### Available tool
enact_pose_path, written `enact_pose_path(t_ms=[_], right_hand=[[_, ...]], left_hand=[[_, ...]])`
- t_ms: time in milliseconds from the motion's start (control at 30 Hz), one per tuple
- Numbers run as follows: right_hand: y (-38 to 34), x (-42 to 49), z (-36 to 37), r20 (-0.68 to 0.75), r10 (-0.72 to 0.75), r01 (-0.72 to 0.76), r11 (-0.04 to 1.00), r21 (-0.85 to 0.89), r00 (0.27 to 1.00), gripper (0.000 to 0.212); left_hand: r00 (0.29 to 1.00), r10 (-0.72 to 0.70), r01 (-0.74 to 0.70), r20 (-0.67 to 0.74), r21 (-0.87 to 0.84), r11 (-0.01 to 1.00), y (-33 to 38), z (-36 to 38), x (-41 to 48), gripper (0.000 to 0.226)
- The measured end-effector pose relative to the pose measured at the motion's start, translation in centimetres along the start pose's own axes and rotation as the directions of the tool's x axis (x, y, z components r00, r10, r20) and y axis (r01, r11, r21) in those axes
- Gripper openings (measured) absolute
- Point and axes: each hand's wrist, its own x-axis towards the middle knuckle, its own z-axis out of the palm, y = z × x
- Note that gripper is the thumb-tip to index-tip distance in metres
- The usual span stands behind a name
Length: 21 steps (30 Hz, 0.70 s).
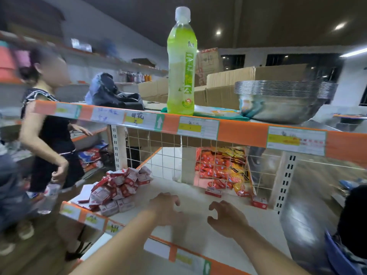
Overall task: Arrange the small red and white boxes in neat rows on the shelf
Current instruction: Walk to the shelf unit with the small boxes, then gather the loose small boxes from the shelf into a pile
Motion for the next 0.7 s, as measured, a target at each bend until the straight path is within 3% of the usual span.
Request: enact_pose_path(t_ms=[200, 367, 500, 700], right_hand=[[-3.9, -0.6, 1.6, 0.114, -0.153, 0.154, 0.988, -0.005, 0.982, 0.042], [-8.3, -1.1, 2.6, 0.135, -0.253, 0.250, 0.968, 0.035, 0.958, 0.044], [-12.2, -1.1, 3.6, 0.147, -0.313, 0.309, 0.950, 0.055, 0.938, 0.042], [-17.5, -0.3, 5.1, 0.160, -0.375, 0.366, 0.927, 0.081, 0.913, 0.050]], left_hand=[[0.973, -0.186, 0.185, -0.137, -0.018, 0.983, -3.9, -1.3, -7.4, 0.044], [0.946, -0.290, 0.294, -0.144, 0.010, 0.956, -7.1, -2.3, -13.0, 0.042], [0.913, -0.379, 0.372, -0.150, -0.069, 0.926, -9.8, -2.8, -16.2, 0.036], [0.891, -0.428, 0.419, -0.154, -0.085, 0.904, -13.0, -4.6, -18.4, 0.021]])
